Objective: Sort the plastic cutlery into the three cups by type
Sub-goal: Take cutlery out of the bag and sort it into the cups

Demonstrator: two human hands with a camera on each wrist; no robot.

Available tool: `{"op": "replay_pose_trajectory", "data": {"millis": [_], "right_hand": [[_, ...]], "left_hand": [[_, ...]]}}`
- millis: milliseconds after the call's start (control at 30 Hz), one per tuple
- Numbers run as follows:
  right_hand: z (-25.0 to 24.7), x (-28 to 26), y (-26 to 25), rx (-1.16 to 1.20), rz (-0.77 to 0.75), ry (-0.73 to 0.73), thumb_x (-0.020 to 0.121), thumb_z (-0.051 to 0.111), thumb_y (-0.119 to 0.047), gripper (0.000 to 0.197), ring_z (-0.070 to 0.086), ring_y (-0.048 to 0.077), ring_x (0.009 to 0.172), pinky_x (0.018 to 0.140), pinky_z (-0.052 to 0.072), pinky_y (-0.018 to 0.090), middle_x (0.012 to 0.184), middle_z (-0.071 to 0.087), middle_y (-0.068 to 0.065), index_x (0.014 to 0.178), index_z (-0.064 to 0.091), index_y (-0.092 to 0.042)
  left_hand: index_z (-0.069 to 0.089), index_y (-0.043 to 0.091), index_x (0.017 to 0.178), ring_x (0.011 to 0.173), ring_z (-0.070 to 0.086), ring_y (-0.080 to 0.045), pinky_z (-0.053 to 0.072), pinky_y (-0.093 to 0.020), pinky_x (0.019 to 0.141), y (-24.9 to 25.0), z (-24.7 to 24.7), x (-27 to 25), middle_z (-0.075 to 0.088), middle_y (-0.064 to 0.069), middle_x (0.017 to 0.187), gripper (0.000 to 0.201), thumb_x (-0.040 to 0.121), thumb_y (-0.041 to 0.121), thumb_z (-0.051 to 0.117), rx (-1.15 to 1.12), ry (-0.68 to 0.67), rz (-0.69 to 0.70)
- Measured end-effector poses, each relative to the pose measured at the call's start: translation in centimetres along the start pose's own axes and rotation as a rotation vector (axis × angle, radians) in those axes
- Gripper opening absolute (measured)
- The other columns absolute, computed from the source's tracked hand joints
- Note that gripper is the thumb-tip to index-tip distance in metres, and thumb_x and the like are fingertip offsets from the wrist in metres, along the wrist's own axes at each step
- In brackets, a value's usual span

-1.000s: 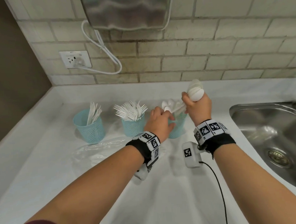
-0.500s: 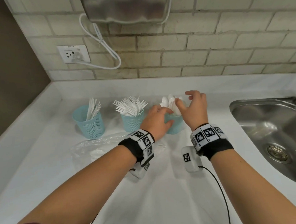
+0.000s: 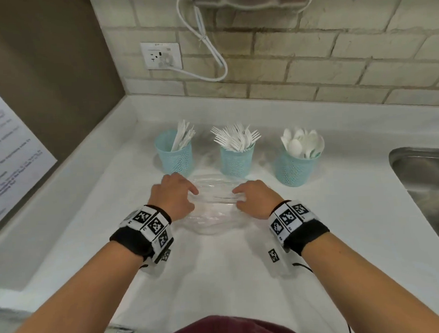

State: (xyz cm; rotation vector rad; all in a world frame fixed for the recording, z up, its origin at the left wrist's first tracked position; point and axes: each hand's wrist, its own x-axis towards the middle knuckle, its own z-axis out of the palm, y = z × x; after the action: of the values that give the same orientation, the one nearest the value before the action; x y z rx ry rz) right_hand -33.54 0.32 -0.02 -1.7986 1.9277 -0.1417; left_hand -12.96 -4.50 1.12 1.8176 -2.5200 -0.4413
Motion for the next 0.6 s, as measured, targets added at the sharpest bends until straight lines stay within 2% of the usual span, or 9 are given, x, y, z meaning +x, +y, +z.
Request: {"op": "replay_pose_trajectory", "data": {"millis": [67, 167, 233, 333, 400, 467, 500, 600], "right_hand": [[-0.3, -0.2, -0.2, -0.130, 0.038, -0.121, 0.082, 0.059, -0.034, 0.064, 0.034, 0.024, 0.135, 0.111, 0.032, 0.039, 0.144, 0.041, 0.005, 0.141, 0.039, -0.022], [0.0, 0.1, -0.7, -0.285, 0.058, -0.162, 0.076, 0.065, -0.031, 0.072, 0.036, 0.026, 0.131, 0.107, 0.036, 0.041, 0.139, 0.040, 0.007, 0.141, 0.036, -0.016], [0.2, 0.6, -1.1, -0.333, 0.077, -0.162, 0.077, 0.066, -0.024, 0.068, 0.036, 0.026, 0.128, 0.104, 0.041, 0.041, 0.135, 0.039, 0.008, 0.139, 0.039, -0.013], [0.0, 1.3, -1.8, -0.370, 0.058, -0.216, 0.077, 0.068, -0.024, 0.064, 0.039, 0.027, 0.125, 0.100, 0.044, 0.040, 0.133, 0.039, 0.010, 0.135, 0.045, -0.011], [0.2, 1.4, -2.3, -0.369, 0.026, -0.238, 0.076, 0.068, -0.028, 0.064, 0.039, 0.027, 0.124, 0.100, 0.045, 0.040, 0.132, 0.039, 0.011, 0.134, 0.046, -0.011], [0.8, 1.4, -2.9, -0.351, -0.008, -0.254, 0.073, 0.070, -0.031, 0.071, 0.035, 0.028, 0.125, 0.100, 0.045, 0.040, 0.133, 0.036, 0.012, 0.135, 0.043, -0.010], [1.1, 1.4, -3.3, -0.349, -0.031, -0.254, 0.071, 0.072, -0.031, 0.075, 0.034, 0.028, 0.126, 0.100, 0.044, 0.040, 0.133, 0.035, 0.012, 0.136, 0.042, -0.010], [1.8, 1.5, -4.1, -0.323, -0.111, -0.225, 0.067, 0.076, -0.026, 0.086, 0.032, 0.026, 0.127, 0.101, 0.043, 0.037, 0.135, 0.035, 0.010, 0.141, 0.034, -0.012]], "left_hand": [[0.052, 0.033, 0.125, 0.128, 0.025, -0.020, 0.025, -0.036, 0.105, -1.3, 0.5, -0.7, 0.030, 0.001, 0.135, 0.054, 0.074, 0.030, 0.069, 0.010, 0.002, -0.090], [0.039, 0.036, 0.135, 0.130, 0.015, -0.023, 0.029, -0.040, 0.104, -2.1, 0.7, -1.5, 0.019, -0.001, 0.137, 0.077, 0.066, 0.037, 0.073, 0.029, 0.031, -0.218], [0.031, 0.036, 0.141, 0.131, 0.020, -0.026, 0.038, -0.043, 0.100, -2.5, 0.7, -1.7, 0.017, -0.004, 0.138, 0.086, 0.066, 0.031, 0.074, -0.074, -0.032, -0.276], [0.016, 0.030, 0.149, 0.124, 0.042, -0.031, 0.048, -0.041, 0.097, -2.9, 0.8, -1.5, 0.021, -0.007, 0.143, 0.099, 0.069, 0.014, 0.073, -0.315, -0.176, -0.256], [0.011, 0.025, 0.151, 0.115, 0.049, -0.027, 0.055, -0.036, 0.083, -2.9, 0.8, -1.4, 0.019, -0.006, 0.145, 0.104, 0.068, 0.005, 0.071, -0.441, -0.189, -0.220], [0.008, 0.022, 0.152, 0.111, 0.049, -0.024, 0.052, -0.025, 0.068, -2.8, 0.9, -1.3, 0.018, -0.005, 0.146, 0.105, 0.069, -0.001, 0.069, -0.502, -0.185, -0.199], [0.007, 0.021, 0.152, 0.114, 0.049, -0.024, 0.050, -0.023, 0.067, -2.7, 0.9, -1.3, 0.017, -0.005, 0.147, 0.106, 0.068, -0.002, 0.068, -0.517, -0.184, -0.192], [0.005, 0.018, 0.152, 0.121, 0.046, -0.026, 0.048, -0.025, 0.072, -2.5, 1.1, -1.2, 0.018, -0.004, 0.147, 0.109, 0.066, -0.005, 0.068, -0.556, -0.176, -0.173]]}}
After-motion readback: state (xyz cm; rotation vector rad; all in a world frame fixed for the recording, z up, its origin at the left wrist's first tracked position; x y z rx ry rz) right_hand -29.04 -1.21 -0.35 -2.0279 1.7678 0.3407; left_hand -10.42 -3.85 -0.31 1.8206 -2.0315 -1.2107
